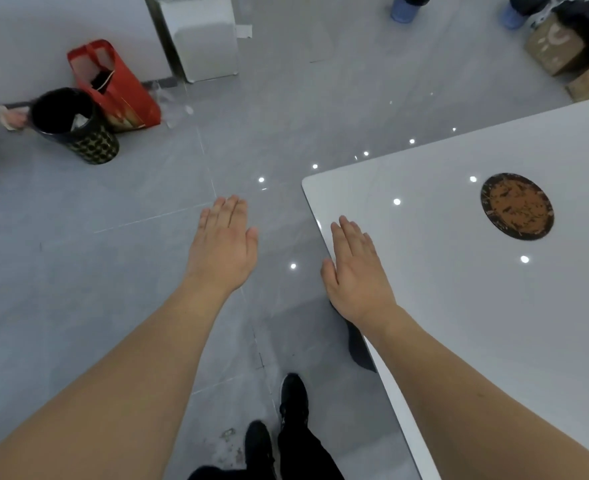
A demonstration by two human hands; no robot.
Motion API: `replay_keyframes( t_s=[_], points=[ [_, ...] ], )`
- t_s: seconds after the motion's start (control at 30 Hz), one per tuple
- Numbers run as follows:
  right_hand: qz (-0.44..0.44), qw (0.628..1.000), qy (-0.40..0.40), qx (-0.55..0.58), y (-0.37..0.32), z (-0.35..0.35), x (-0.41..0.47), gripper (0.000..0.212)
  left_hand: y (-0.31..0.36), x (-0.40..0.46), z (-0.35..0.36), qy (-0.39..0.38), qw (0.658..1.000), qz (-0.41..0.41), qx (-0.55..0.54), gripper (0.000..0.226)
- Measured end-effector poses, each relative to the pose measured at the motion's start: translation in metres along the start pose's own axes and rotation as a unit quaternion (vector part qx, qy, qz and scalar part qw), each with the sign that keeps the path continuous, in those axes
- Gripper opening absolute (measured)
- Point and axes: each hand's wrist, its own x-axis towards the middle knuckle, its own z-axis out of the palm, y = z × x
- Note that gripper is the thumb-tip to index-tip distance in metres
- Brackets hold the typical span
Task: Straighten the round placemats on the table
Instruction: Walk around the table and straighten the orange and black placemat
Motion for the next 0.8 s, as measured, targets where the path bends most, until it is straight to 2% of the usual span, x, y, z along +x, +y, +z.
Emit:
replay_keyframes(
  t_s=[0.2,0.4,0.67,0.8],
  points=[
    [0.013,1.000,-0.017,0.006,-0.030,0.003,0.076,0.058,-0.040,0.072,-0.018,-0.021,1.000,0.005,-0.008,0.054],
    [0.079,0.996,-0.003,0.030,-0.053,-0.001,0.141,0.057,-0.068,0.157,-0.038,-0.048,0.997,0.053,0.010,0.054],
    [0.169,0.983,0.035,0.068,-0.036,-0.023,0.224,0.057,-0.050,0.271,-0.050,-0.080,0.990,0.114,0.025,0.054],
    [0.226,0.969,0.052,0.084,-0.026,-0.034,0.255,0.056,-0.032,0.330,-0.049,-0.101,0.978,0.179,0.037,0.055]
  ],
)
